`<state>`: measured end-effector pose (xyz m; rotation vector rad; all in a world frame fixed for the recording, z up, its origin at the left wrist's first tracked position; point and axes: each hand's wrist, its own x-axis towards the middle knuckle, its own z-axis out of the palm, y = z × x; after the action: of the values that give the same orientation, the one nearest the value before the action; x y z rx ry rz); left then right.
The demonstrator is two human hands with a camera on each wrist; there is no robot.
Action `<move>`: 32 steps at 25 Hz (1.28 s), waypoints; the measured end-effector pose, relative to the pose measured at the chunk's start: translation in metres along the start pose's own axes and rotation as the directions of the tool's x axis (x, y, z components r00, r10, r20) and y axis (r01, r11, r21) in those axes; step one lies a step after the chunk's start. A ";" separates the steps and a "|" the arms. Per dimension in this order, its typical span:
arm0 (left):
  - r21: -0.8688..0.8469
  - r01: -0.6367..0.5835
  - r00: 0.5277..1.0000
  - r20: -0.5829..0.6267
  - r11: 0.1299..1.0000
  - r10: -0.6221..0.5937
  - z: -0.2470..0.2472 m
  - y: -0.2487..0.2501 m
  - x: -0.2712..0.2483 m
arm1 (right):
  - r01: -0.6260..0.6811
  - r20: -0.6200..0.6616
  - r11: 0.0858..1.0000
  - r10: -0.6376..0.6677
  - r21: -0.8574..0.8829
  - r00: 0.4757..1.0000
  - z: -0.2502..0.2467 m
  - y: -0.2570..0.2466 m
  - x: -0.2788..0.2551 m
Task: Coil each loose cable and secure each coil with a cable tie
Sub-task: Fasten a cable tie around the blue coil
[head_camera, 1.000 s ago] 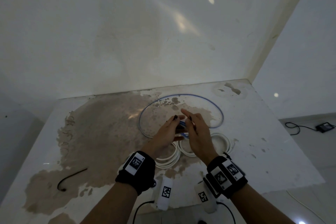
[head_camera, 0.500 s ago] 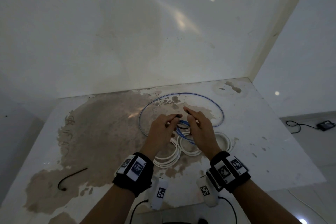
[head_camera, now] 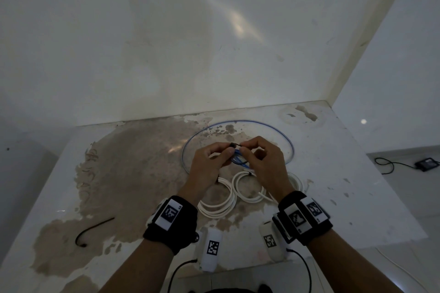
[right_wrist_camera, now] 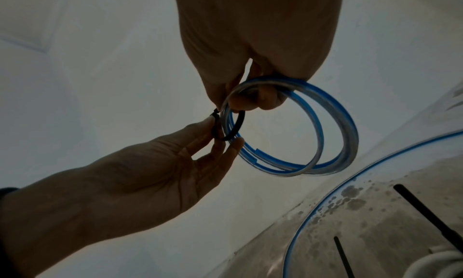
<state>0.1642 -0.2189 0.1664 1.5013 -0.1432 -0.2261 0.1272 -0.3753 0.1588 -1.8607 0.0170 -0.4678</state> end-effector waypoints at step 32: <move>-0.020 0.007 0.998 0.055 1.000 -0.006 0.006 -0.001 -0.007 | -0.032 0.072 0.999 0.031 0.018 0.997 -0.014 -0.005 -0.004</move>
<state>0.1563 -0.2234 0.1660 1.4764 -0.1794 -0.2729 0.1180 -0.3854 0.1660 -1.8549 -0.0064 -0.3779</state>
